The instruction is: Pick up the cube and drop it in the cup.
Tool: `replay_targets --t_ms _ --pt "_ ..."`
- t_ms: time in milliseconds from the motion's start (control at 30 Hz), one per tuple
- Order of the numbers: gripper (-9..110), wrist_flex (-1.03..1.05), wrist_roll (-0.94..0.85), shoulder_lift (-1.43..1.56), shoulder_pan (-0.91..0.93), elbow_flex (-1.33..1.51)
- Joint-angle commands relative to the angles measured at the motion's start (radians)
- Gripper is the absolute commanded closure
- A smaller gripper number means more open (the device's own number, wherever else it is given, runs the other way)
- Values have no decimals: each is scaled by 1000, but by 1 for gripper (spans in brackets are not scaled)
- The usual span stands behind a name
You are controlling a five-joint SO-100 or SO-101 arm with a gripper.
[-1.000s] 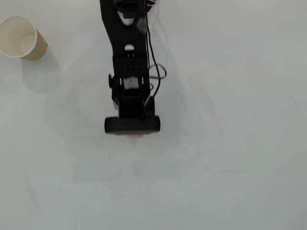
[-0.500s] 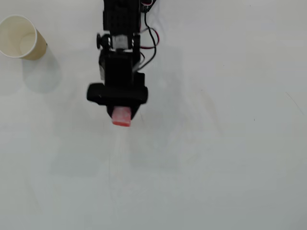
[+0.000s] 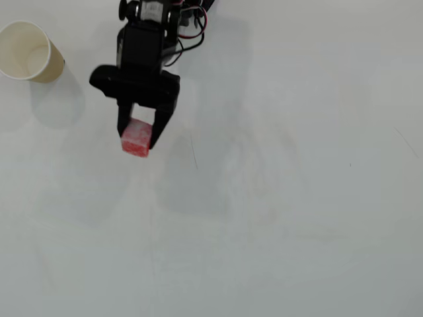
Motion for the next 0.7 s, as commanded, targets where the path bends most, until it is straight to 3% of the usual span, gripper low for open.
replay_targets --t_ms 0,667 --pt "97 0 -15 132 46 -12" --pt "97 0 -41 405 379 110"
